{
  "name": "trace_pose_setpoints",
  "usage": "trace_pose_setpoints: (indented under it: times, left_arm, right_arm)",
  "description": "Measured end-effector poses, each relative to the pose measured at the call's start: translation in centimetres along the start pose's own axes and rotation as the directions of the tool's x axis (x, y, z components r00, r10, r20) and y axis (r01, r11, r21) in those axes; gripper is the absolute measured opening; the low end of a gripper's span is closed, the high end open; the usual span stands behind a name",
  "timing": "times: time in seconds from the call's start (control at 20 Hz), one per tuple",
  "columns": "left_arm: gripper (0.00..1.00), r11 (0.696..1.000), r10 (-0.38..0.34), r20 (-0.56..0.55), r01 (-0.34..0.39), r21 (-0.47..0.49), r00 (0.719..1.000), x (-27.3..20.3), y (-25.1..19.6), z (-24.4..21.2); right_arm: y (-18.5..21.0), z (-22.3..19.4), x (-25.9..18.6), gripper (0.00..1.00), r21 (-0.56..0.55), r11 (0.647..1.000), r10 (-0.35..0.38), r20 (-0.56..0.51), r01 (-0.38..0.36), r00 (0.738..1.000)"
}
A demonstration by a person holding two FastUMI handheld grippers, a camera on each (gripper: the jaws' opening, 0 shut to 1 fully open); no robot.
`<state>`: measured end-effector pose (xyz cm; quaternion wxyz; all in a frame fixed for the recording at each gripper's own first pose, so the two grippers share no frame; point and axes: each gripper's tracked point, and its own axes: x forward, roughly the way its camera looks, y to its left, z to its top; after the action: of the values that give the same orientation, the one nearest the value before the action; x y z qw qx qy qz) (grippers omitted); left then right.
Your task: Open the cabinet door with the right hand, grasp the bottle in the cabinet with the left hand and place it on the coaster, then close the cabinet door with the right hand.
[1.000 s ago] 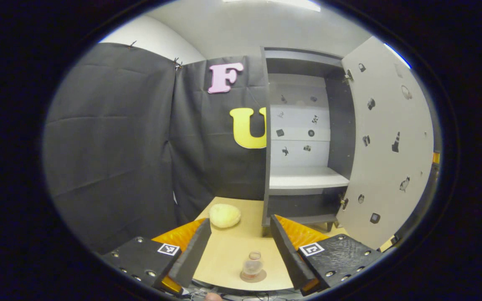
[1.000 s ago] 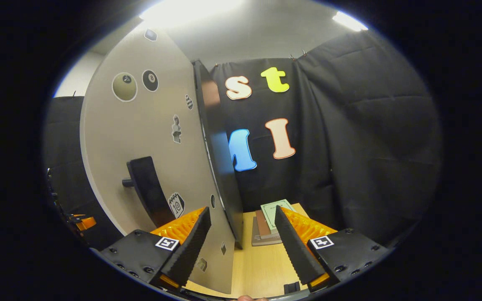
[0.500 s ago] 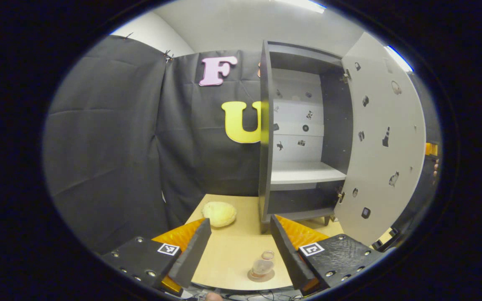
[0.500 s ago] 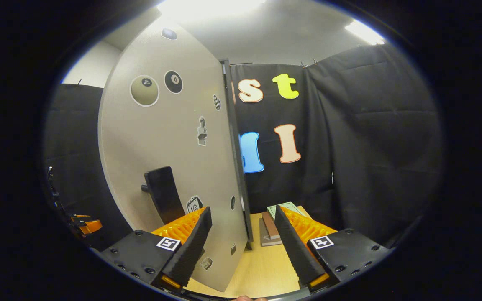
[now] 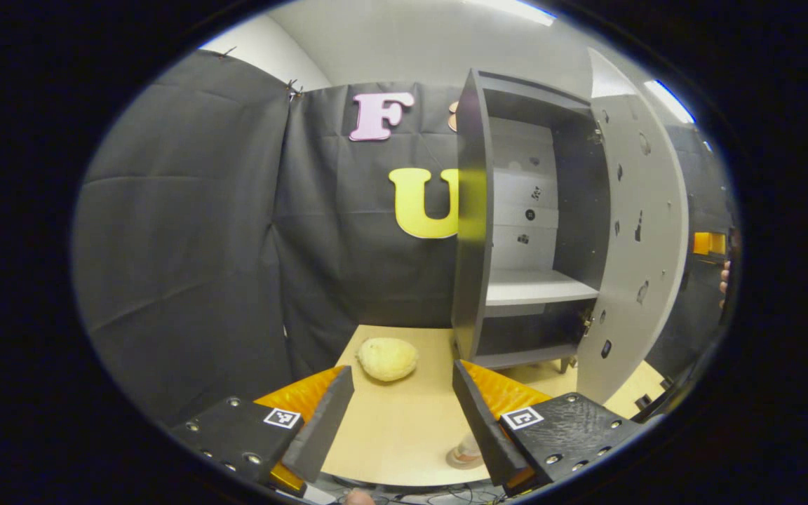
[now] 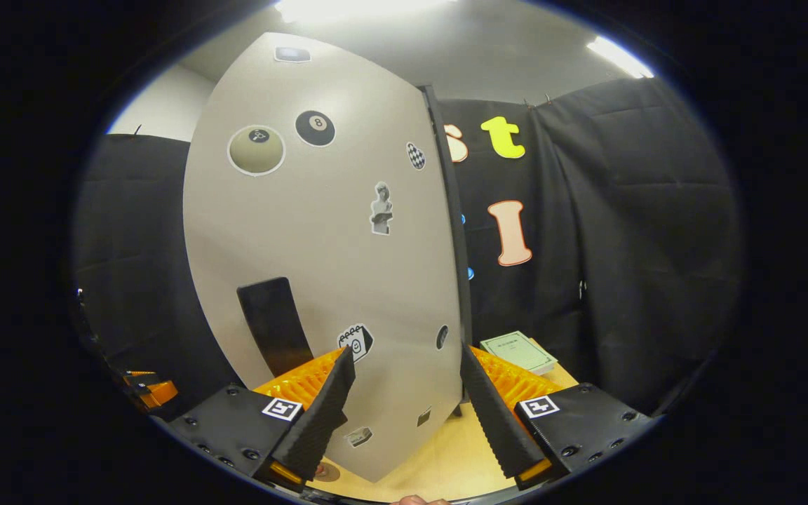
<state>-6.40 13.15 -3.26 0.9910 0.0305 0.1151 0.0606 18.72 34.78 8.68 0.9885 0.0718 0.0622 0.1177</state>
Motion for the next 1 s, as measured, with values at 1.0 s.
trace_pose_setpoints:
  times: [1.0]
  left_arm:
    - [0.88,0.992,-0.111,0.164,0.118,-0.037,0.98,2.3,-11.6,7.6]
  right_arm:
    - [-3.8,1.9,0.3,0.98,-0.078,0.997,0.009,0.083,-0.002,0.996]
